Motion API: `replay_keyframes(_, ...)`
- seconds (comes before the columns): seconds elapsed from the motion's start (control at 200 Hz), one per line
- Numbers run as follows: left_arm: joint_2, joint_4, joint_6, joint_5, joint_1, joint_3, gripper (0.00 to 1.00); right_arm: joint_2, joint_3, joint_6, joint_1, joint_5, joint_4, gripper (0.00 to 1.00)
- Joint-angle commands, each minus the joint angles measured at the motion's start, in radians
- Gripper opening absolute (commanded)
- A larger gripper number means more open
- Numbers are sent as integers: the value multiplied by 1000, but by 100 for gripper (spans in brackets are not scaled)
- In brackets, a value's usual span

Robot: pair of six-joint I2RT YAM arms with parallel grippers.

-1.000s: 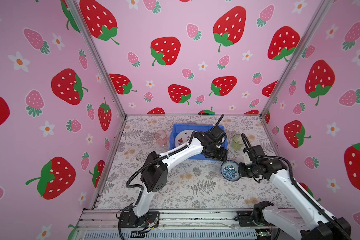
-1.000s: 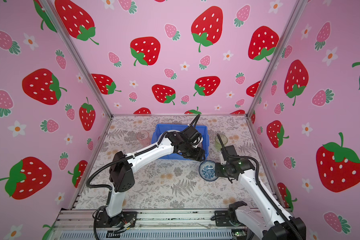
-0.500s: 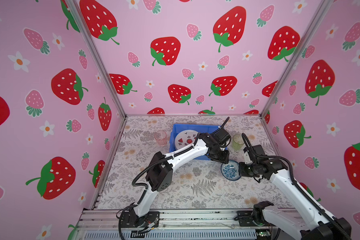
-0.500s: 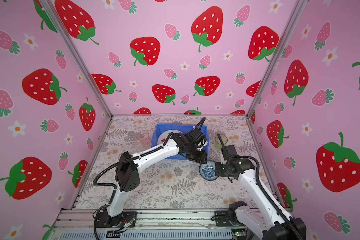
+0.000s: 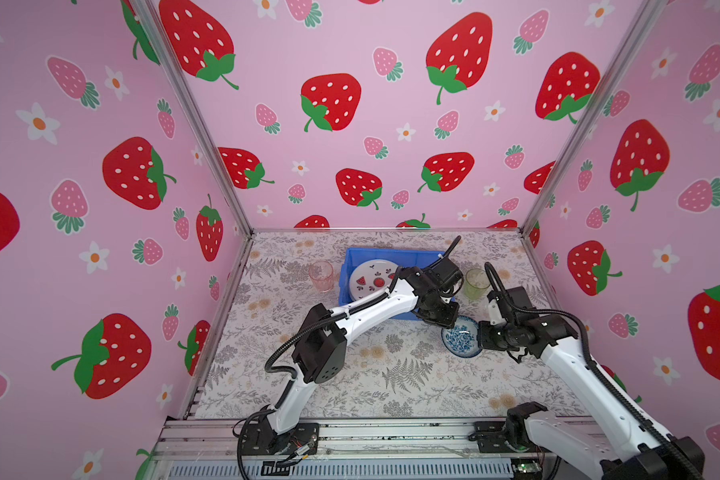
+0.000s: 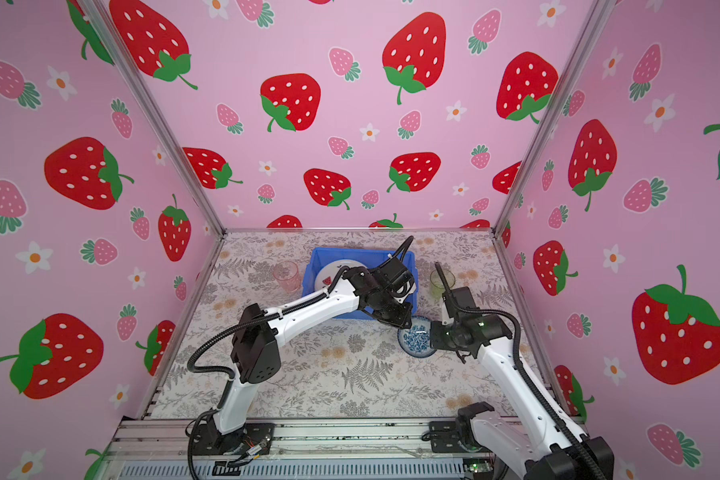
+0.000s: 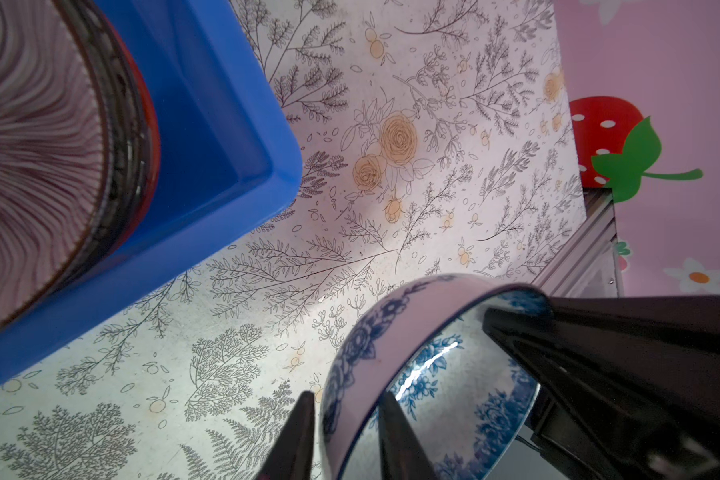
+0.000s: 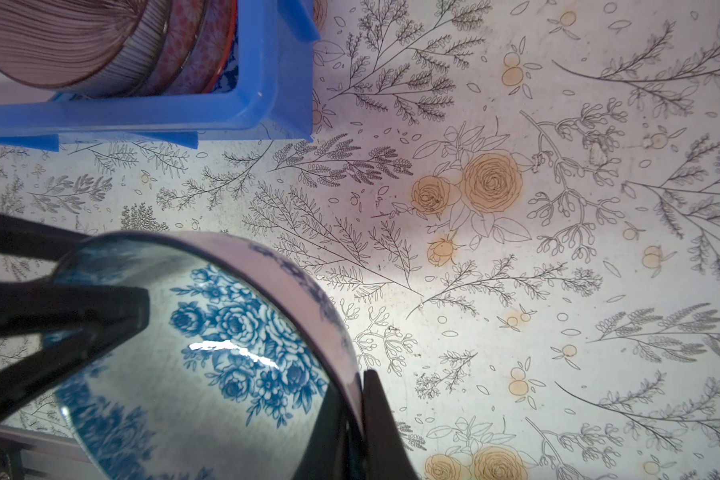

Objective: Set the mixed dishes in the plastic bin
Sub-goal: 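Hold the blue floral bowl with both grippers beside the bin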

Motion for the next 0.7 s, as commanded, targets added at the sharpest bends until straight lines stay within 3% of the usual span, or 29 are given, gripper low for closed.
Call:
replay_keyframes(0.0,30,-18,-2,7,-7,26,21,-11,40,-3,-9,-8,4,5)
replay_keyframes(0.26,43,-11,-6,15,-8,31,0,-33,30,2,-9,-7,1,5)
replay_keyframes(0.695,36,-12,8,17,-6,34,0,-30,29,14,-11,-11,13,6)
